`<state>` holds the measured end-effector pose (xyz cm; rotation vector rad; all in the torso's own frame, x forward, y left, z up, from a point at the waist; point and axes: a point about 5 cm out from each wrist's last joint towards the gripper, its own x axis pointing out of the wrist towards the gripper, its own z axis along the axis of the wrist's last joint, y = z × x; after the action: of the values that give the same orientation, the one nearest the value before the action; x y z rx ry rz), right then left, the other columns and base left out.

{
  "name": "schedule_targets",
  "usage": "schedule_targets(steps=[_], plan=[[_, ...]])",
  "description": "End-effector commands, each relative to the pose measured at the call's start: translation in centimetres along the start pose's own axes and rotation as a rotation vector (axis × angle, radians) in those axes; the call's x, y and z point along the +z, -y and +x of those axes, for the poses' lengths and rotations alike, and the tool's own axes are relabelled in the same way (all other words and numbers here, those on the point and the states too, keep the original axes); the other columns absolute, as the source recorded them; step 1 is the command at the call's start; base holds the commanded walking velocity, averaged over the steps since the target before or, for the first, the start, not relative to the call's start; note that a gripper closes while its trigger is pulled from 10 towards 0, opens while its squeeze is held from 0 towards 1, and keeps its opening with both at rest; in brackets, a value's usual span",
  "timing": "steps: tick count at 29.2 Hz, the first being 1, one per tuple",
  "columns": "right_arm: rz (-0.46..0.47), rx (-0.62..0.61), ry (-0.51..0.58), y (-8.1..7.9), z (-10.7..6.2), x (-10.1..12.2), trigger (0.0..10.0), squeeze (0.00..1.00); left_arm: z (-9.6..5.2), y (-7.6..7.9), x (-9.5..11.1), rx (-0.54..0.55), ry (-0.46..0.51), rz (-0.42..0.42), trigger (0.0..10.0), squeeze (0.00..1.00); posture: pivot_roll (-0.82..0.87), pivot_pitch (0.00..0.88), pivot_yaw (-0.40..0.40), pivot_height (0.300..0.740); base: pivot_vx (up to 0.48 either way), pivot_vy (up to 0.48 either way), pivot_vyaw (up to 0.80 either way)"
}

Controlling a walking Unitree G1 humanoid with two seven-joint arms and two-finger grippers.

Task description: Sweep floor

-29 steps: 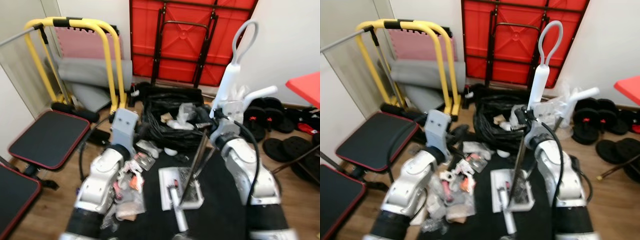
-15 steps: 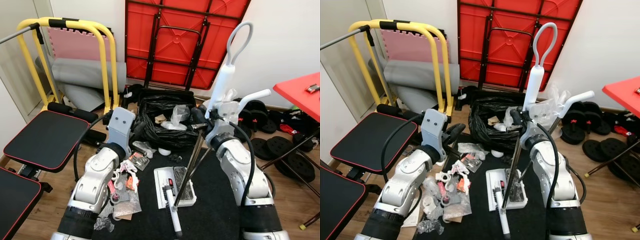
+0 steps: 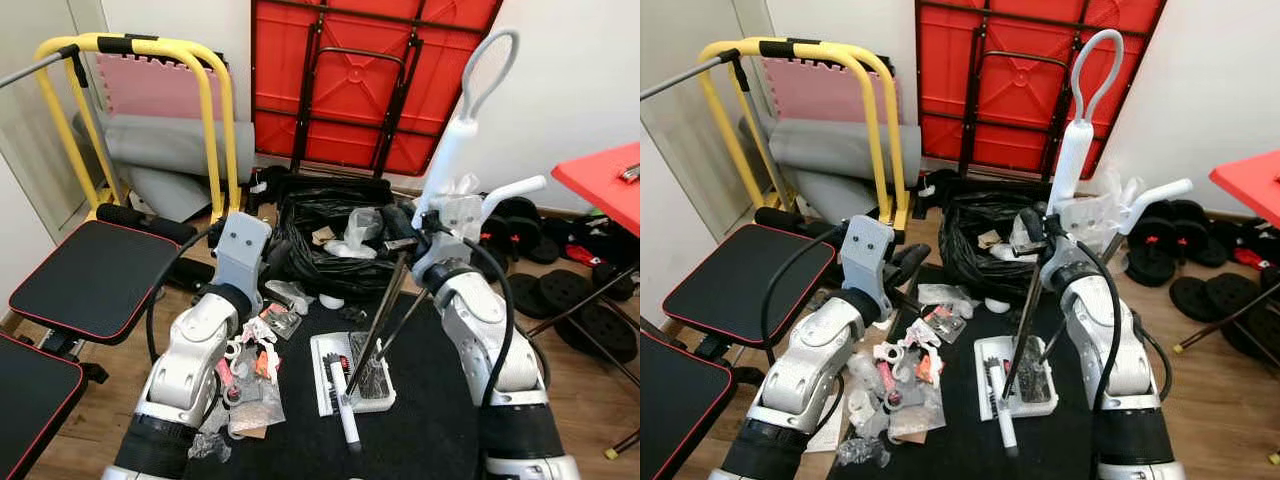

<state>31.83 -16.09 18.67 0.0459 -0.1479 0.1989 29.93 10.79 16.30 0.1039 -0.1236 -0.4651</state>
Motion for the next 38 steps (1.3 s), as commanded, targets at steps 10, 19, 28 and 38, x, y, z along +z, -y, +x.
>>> schedule_targets(steps=[10,19,28,38], plan=[[-0.048,-0.087,0.142,2.6,1.7,2.8,10.0,0.0,-1.9,2.5,0.4,-0.141,-0.037,-0.009,10.0,0.0,-0.09,0.245,-0.138,0.74,0.0,0.0,0.0],[0.105,-0.002,0.327,2.4,2.9,6.5,10.0,0.0,-4.3,2.9,1.4,-0.156,-0.079,0.003,10.0,0.0,-0.09,0.385,-0.104,0.74,0.0,0.0,0.0],[0.212,0.112,0.41,1.0,4.1,8.2,10.0,0.0,-5.3,1.2,1.8,-0.038,-0.149,0.053,10.0,0.0,-0.08,0.444,-0.113,0.74,0.0,0.0,0.0],[0.31,0.197,0.534,0.3,5.9,10.5,10.0,0.0,-10.1,-0.7,3.2,0.22,-0.177,0.088,10.0,0.0,-0.02,0.538,-0.127,0.74,0.0,0.0,0.0]])
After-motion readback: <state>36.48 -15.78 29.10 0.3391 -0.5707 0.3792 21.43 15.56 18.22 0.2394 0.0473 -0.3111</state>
